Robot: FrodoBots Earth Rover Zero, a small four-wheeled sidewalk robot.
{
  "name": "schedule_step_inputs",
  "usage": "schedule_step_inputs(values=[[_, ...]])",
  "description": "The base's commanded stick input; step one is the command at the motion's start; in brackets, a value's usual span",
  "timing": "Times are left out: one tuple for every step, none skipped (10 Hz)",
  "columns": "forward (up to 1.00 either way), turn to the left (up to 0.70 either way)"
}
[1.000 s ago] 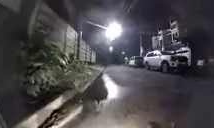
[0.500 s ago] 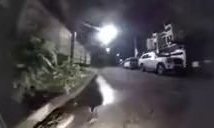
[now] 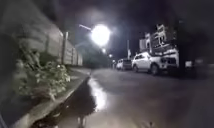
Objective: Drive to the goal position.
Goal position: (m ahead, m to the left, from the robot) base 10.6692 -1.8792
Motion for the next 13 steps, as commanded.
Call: schedule_step_inputs(values=[[0.5,0.0],[0.5,0.0],[0.5,0.0],[0.5,0.02],[0.5,0.21],[0.5,0.39],[0.5,0.5],[0.5,0.33],[0.5,0.0],[0.5,0.0],[0.5,0.0],[0.5,0.0],[0.5,0.0]])
